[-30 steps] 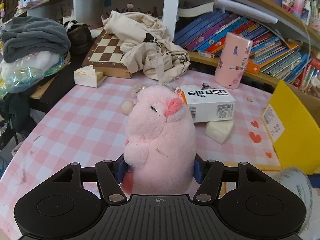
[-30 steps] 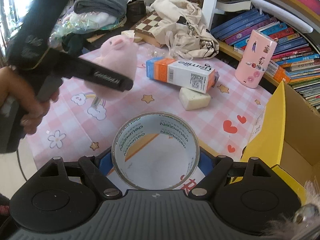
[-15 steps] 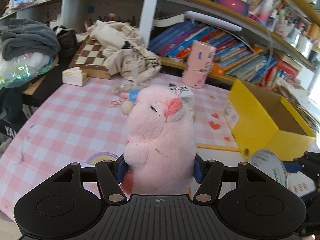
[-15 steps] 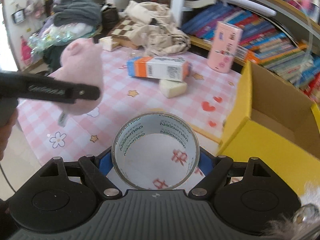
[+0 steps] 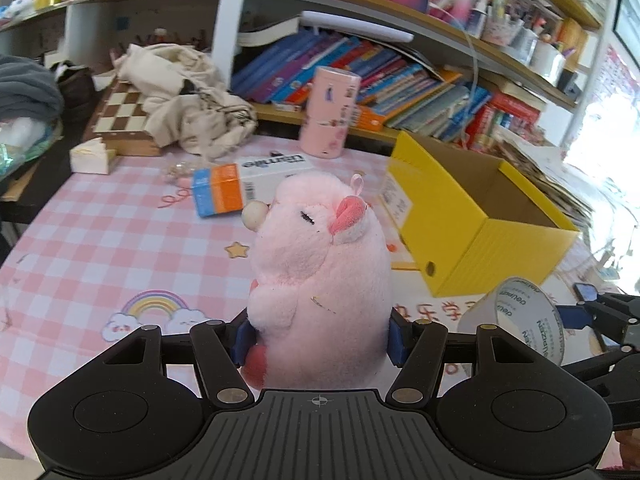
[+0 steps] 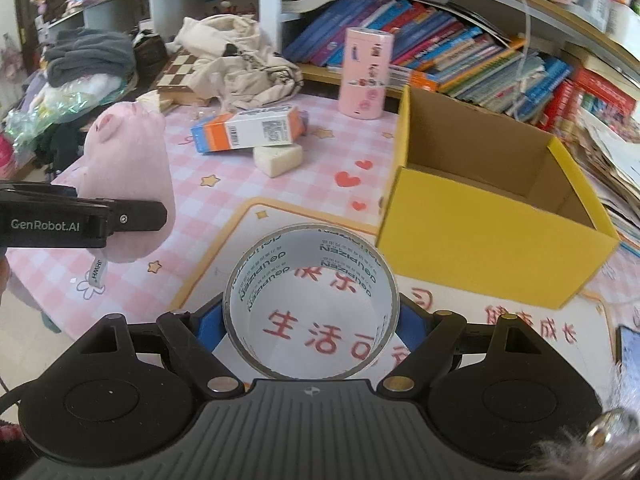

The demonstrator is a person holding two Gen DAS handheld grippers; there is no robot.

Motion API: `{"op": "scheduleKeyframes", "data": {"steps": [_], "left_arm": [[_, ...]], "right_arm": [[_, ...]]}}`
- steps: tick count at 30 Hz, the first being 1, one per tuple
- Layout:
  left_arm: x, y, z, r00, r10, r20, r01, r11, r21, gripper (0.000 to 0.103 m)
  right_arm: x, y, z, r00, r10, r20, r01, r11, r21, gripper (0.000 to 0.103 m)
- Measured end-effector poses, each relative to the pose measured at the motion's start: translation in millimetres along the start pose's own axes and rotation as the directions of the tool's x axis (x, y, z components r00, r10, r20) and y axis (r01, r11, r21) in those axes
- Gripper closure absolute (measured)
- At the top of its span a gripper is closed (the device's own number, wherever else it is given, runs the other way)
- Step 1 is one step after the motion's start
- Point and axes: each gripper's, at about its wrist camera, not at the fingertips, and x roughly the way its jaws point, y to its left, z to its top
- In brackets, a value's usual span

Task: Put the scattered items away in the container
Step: 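Carry the pig and tape roll with both grippers over the yellow box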

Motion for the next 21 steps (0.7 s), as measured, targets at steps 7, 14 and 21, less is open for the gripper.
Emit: {"op": "scheduleKeyframes", "data": {"steps": [7,14,21], "left_arm": [[10,-16,1,0.998,-0.064,-0.022,0.065,0.997,0.047,0.042],[17,-42,3,0.992,-0.124,-0.035,0.127,0.984,0.127,0.042],[19,-61,9,0.985,-0.167,-0.033,0.17,0.972,0.162,0.042]], "right_arm": [[-10,-11,-14,0.998,-0.058,-0.012,0.058,0.997,0.053,0.021],[-17,-29,-22,0.994,-0.108,-0.02,0.11,0.986,0.125,0.021],[-23,-39,-22,0.993,-0.114,-0.011,0.115,0.987,0.108,0.021]]}}
